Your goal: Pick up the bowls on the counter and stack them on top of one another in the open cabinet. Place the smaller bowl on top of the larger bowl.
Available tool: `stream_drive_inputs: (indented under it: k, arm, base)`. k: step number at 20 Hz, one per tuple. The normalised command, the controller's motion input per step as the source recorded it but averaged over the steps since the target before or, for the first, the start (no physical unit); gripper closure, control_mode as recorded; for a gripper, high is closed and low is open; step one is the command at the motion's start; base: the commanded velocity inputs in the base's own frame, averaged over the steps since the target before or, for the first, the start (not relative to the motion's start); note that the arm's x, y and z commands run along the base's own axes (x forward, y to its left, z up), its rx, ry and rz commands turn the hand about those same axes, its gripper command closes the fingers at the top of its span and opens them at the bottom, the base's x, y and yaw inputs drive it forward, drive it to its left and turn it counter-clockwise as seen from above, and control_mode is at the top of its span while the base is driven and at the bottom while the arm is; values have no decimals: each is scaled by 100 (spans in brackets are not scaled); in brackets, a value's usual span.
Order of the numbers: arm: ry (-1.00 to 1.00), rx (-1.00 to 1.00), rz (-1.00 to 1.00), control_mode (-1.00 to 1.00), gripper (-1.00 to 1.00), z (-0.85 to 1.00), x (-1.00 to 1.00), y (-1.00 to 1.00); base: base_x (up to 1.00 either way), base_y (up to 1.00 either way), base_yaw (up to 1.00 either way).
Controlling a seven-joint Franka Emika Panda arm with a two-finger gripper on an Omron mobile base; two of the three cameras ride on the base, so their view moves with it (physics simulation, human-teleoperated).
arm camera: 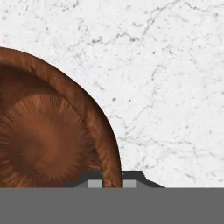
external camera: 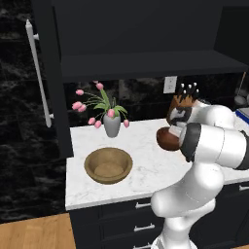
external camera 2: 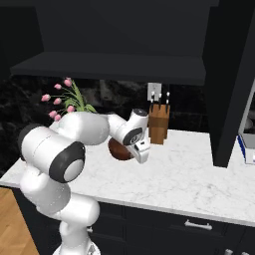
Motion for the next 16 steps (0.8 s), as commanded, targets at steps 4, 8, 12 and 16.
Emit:
stream_drive_inputs:
  k: [4,8,12,16]
  arm:
    - [-22,0,7,-100,100,94,-58,57]
    - [-5,-1,17,-100,100,79,-38,94]
    - [0,0,16,-100,100,69,-28,100]
    - [1,0,18,-100,100,49,-26,100]
  base:
    - [0,0,0]
    - [0,0,0]
    - [0,0,0]
    - [0,0,0]
